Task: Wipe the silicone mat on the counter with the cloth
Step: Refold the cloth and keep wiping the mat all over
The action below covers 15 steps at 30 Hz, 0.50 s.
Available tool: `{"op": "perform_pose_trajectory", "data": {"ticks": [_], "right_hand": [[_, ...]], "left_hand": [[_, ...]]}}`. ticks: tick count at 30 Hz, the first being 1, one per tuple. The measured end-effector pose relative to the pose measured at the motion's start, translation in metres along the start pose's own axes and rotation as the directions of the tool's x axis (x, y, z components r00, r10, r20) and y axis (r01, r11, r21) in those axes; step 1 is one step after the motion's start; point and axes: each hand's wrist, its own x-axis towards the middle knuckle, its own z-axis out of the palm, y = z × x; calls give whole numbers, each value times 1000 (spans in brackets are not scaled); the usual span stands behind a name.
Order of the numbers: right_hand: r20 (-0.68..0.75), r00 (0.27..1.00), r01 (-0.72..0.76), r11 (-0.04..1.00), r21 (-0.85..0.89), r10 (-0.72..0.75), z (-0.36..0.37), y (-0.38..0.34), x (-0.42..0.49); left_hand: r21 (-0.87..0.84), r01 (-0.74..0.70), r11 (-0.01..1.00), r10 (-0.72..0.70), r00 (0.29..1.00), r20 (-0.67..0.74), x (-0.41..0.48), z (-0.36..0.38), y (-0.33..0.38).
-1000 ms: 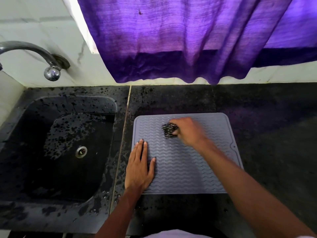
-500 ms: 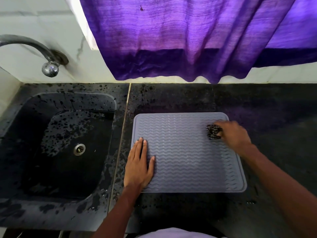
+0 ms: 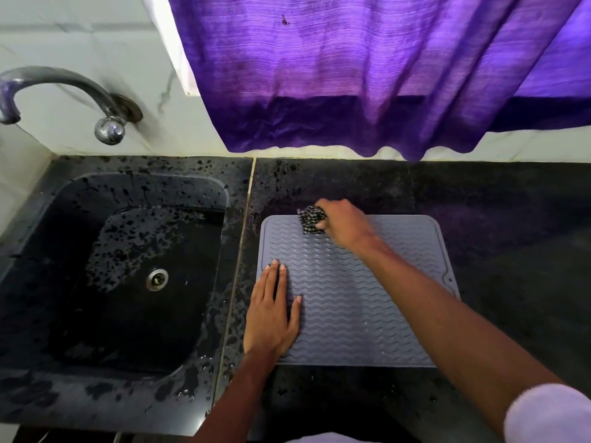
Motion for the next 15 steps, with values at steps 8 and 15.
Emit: {"op": "perform_pose_trajectory", "data": {"ticks": [8, 15], "right_hand": [[46, 998, 58, 984, -170, -51, 21, -32, 36], [55, 998, -4, 975, -223, 17, -1, 13, 27]], "left_hand": [[-29, 9, 1000, -9, 1000, 13, 0, 3, -1], [-38, -14, 999, 14, 1000, -25, -1, 3, -1]]}}
